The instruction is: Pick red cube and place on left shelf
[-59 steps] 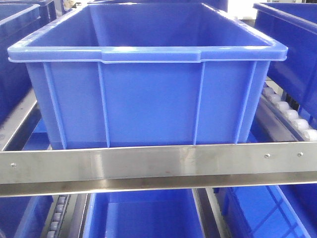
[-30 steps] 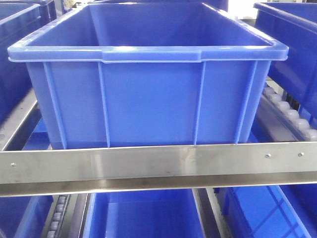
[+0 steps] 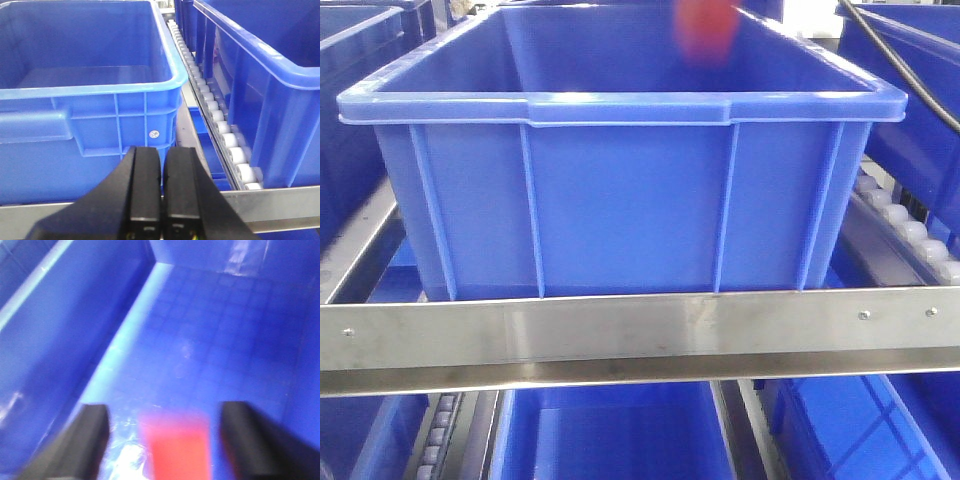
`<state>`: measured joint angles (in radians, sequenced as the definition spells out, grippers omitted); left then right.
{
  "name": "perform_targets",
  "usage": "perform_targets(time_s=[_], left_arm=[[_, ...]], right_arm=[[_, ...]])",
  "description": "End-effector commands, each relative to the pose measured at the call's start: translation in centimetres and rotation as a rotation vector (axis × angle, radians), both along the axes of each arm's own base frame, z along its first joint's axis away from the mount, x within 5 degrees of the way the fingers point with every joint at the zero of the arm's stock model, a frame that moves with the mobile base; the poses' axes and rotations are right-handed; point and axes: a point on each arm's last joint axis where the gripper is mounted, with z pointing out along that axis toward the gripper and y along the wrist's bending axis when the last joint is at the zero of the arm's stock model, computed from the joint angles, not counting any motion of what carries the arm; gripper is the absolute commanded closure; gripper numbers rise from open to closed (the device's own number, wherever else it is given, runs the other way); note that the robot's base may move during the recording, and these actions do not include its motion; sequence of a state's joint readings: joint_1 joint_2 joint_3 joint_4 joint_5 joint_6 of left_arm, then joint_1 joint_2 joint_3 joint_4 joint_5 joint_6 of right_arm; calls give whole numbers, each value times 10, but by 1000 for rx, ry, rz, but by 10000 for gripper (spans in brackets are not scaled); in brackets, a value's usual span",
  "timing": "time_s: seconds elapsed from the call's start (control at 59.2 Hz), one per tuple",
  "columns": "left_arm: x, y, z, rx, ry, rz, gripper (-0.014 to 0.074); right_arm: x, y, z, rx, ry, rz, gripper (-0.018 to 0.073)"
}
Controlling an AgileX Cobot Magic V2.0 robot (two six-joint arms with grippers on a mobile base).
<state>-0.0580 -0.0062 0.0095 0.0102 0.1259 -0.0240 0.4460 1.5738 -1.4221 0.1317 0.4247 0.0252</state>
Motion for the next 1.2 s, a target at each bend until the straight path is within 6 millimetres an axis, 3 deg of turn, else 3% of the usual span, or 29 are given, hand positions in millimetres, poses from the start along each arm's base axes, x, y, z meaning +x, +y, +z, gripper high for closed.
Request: perform_targets(time_s=[0.0,0.135,0.219,0.304,0.422,0.658,0.793,1.181], left_arm=[[0,0,1,-10,-81,-7,495],[0,0,1,-10,-81,-7,495],[0,0,1,-10,-81,-7,495],[0,0,1,-10,-81,-7,495],[0,0,1,-10,-81,-7,495],[0,0,1,-10,-81,-7,495],[0,0,1,-10,-81,-7,495],[0,0,1,-10,-81,-7,495]], right_arm=[[-6,-4,36,74,-152,-10,-54],[-8,-5,39,75,-156,-9,-17],[-13,-7,44,81,-169,-9,62],[-22,-11,51,90,-187,-9,216],[-42,-21,58,103,-213,-11,517],[-96,-49,60,166,-345,-32,507],[-115,-59,57,189,-393,-40,505],[-121,-62,59,192,-399,-38,505]])
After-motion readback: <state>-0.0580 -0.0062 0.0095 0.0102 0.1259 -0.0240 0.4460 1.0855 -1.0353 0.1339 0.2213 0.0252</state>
